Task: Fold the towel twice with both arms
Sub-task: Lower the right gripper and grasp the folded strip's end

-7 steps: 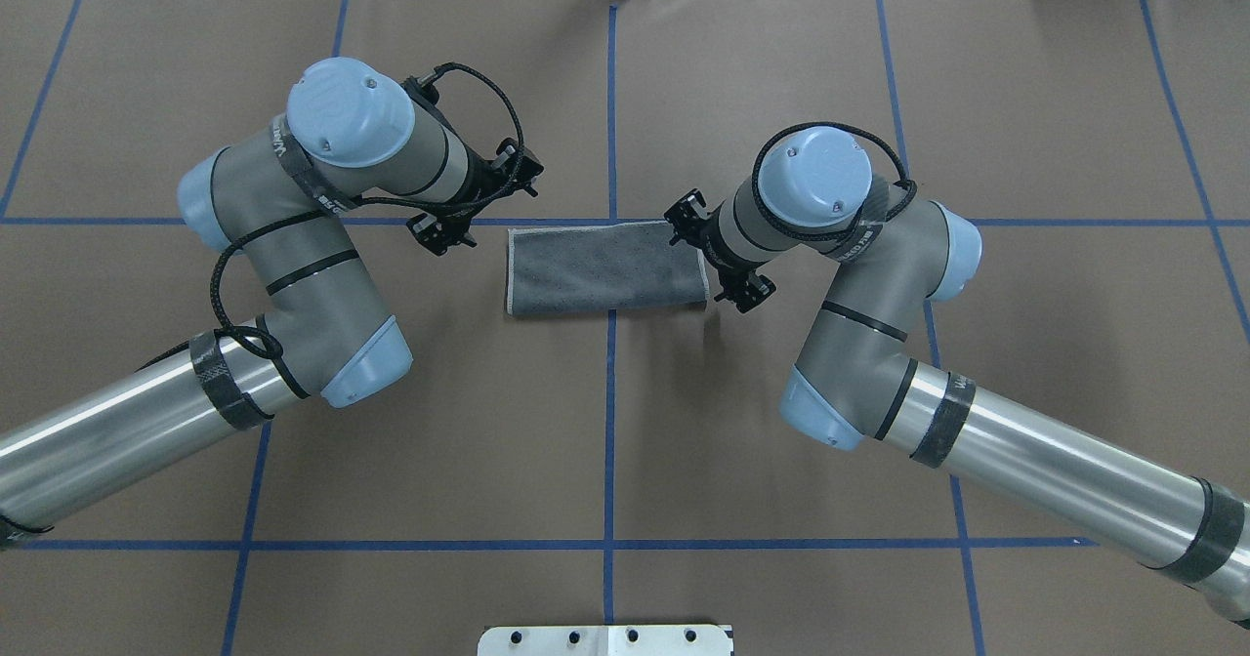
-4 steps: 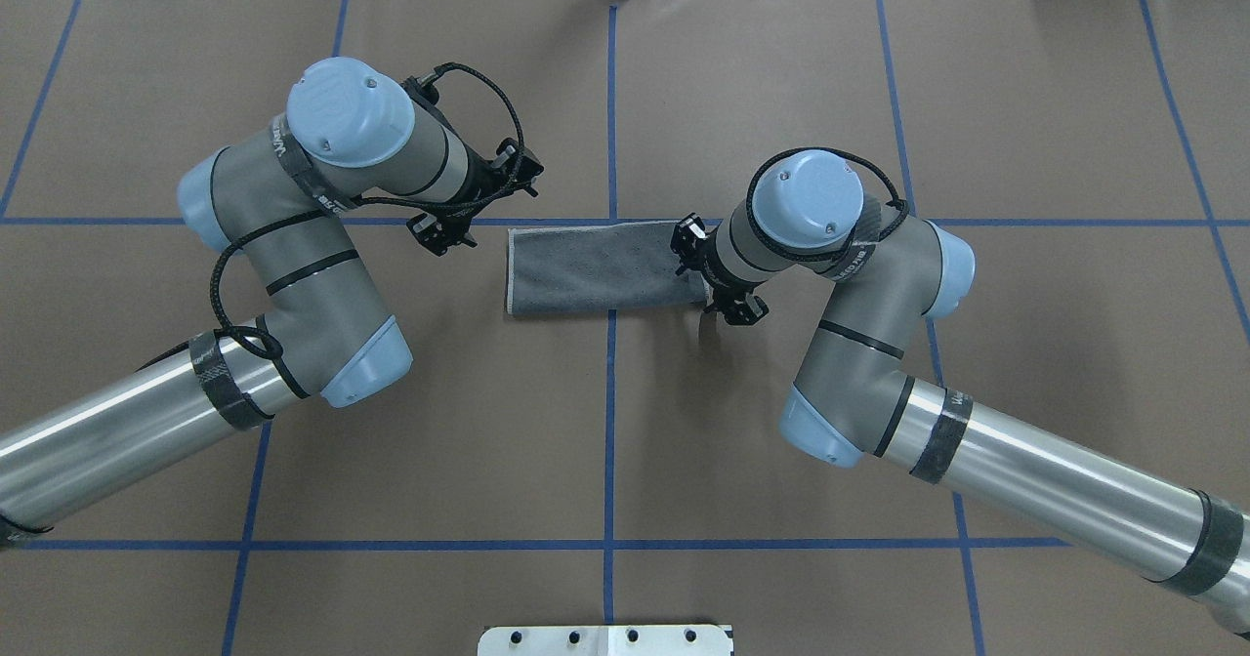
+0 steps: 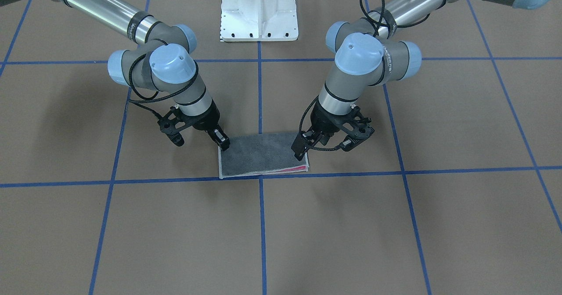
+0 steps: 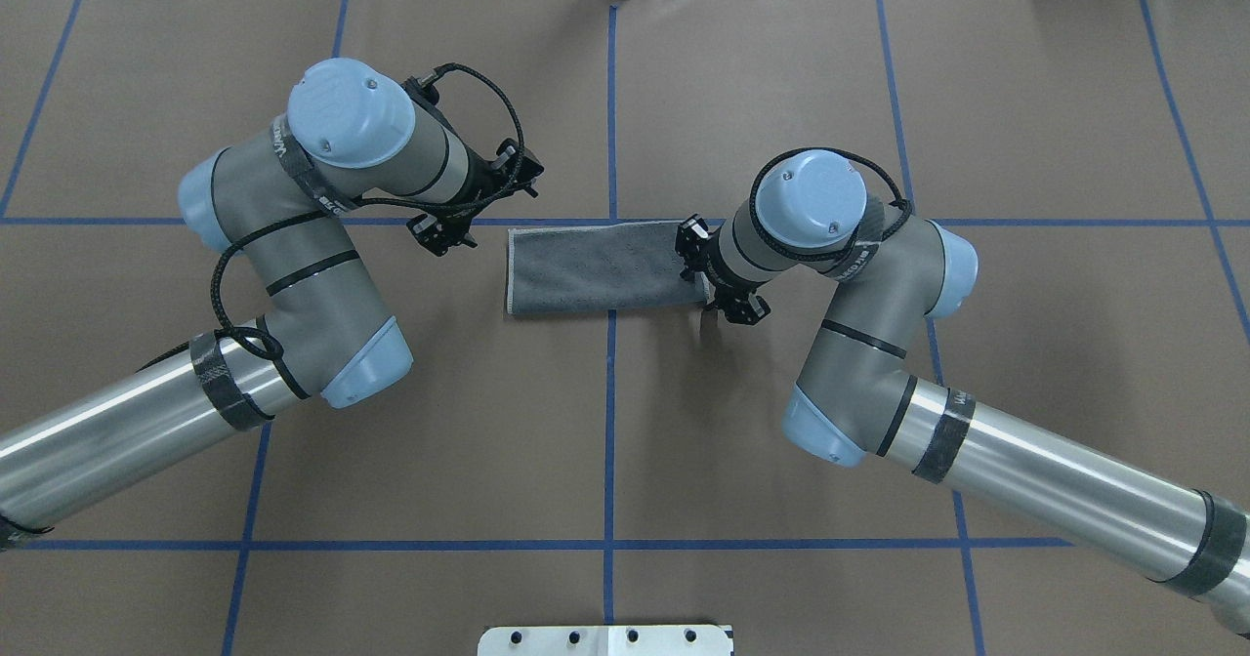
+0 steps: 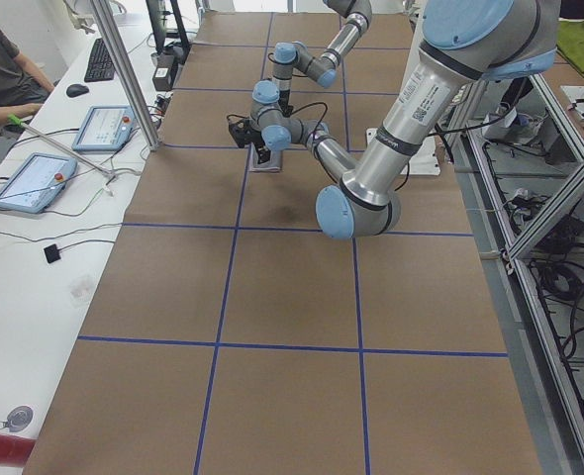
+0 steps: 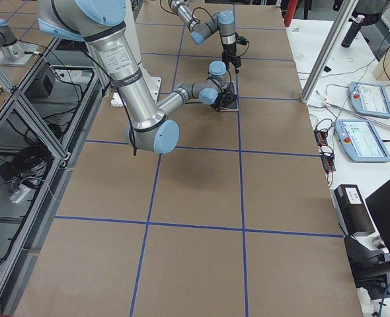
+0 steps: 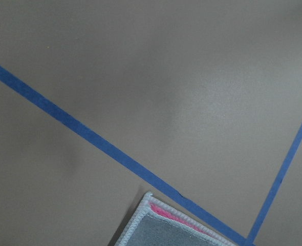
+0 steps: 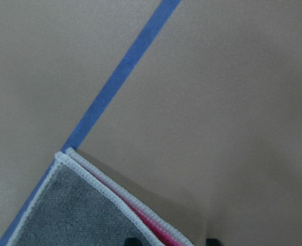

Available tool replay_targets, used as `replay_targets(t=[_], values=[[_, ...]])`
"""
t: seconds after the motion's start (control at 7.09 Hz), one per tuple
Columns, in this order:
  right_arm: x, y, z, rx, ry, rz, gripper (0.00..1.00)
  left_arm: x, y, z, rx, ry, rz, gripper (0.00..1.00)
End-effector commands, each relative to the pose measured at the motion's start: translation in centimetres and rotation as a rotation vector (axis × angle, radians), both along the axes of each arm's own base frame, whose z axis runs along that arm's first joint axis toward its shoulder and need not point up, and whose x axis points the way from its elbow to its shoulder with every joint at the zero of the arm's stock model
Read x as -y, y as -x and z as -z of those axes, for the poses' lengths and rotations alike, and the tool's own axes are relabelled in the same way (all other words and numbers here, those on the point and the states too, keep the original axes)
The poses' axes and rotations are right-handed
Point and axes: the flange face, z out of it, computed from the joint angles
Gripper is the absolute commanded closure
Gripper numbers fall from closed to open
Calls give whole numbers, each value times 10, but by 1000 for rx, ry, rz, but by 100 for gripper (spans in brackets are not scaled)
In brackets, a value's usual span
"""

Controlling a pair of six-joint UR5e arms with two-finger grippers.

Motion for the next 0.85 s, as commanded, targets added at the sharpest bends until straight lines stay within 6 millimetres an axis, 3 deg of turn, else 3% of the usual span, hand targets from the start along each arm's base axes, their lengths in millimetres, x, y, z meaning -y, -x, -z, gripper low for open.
replay_targets(t=[0.0,0.42,0.56,0.71], values=[[-3,-2,-1,8,-8,2,100,0,0,1,0,0,0,0],[-7,-7,7,29,-20,8,100,0,0,1,-1,2,-1,0],[-28,-11,15,50,-25,26,100,0,0,1,-1,2,-1,0],[-58,-13,11,63,-23,55,100,0,0,2,-3,1,-1,0]])
